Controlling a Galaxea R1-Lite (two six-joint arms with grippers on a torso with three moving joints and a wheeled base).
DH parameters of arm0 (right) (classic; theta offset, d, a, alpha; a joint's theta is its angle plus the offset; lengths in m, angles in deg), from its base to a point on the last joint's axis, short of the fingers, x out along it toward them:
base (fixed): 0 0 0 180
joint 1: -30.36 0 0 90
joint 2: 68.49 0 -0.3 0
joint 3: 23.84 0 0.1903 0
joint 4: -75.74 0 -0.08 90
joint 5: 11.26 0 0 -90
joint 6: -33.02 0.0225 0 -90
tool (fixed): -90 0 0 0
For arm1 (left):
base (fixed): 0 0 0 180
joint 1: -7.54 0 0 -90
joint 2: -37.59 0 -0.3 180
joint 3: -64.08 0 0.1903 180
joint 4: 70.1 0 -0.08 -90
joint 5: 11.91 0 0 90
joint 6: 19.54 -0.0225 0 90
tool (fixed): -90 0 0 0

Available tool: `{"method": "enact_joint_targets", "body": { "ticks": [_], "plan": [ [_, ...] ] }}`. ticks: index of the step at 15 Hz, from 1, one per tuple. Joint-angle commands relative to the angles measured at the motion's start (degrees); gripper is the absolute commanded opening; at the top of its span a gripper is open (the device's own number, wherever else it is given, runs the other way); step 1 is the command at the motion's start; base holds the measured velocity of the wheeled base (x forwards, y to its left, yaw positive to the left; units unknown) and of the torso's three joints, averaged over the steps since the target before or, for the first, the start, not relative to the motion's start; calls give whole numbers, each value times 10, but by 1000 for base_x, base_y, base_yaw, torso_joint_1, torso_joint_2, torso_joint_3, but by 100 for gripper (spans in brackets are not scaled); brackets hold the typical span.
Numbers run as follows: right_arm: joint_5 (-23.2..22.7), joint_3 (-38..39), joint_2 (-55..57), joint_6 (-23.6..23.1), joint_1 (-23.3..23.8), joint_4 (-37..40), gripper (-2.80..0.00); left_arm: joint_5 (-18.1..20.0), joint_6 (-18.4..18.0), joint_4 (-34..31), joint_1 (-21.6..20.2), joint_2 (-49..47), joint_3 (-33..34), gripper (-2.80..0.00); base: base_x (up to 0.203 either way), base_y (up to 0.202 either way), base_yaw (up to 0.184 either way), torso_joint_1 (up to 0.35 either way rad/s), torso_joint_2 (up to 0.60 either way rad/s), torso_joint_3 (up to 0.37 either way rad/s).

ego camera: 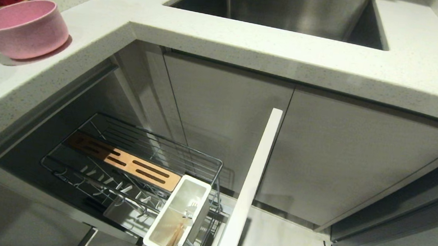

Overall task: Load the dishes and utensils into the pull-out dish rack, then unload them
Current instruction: Pick up the chopsticks and place it in the cupboard

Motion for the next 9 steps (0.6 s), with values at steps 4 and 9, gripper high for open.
{"method": "enact_joint_targets", "body": {
  "ticks": [4,9],
  "plan": [
    [0,15,0,0,0,0,-280,0,2,-3,-4,-5,3,-280,0,0,0,0,0,0],
    [0,15,0,0,0,0,-280,7,2,5,-5,-4,8,-280,0,0,0,0,0,0]
  ]
}}
